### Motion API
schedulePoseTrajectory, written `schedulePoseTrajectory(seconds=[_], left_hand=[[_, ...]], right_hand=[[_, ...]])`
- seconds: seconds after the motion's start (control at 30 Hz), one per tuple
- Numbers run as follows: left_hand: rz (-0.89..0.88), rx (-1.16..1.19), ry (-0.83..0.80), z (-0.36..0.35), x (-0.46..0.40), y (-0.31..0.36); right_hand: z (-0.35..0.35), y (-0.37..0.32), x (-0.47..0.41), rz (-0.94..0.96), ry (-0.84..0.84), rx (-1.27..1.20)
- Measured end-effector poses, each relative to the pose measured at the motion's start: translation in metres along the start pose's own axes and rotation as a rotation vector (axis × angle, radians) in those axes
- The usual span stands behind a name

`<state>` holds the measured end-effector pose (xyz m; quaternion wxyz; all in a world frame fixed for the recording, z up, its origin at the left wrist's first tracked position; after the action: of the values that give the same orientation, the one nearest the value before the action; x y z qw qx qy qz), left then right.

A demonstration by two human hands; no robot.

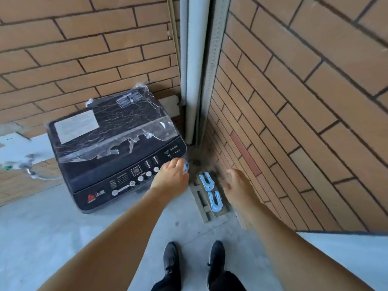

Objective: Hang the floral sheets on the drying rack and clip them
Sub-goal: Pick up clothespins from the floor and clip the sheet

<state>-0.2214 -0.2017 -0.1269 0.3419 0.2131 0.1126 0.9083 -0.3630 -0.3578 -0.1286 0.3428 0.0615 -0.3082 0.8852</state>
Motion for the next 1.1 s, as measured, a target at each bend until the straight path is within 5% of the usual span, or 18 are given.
schedulePoseTrajectory(seconds=[0.33, 0.53, 0.8, 1.1], left_hand=[[0.112, -0.070, -0.445, -0.102, -0.079, 0.031], [0.304, 0.143, -0.579, -0.219, -0.154, 0.013], [0.602, 0.397, -0.567, -0.395, -0.236, -0.045], [0.851, 0.680, -0.479, -0.433, -0.259, -0.054]], right_hand=[[-0.033, 0.117, -0.054, -0.263, -0.323, 0.012], [-0.118, 0.183, -0.125, -0.350, -0.379, 0.060], [-0.270, 0.272, -0.190, -0.408, -0.447, 0.171], [-0.292, 0.288, -0.214, -0.439, -0.450, 0.165]])
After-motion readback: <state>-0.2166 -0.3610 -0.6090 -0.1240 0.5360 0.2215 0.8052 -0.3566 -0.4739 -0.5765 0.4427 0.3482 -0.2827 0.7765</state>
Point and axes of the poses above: each hand's wrist, its own x-axis away from the middle knuckle, its own z-axis out of the back of the hand, y = z × x, the point moved 6 cm from there along -x, towards the middle knuckle, and after that the axes turned 1 degree about -x, right-handed, at the moved point
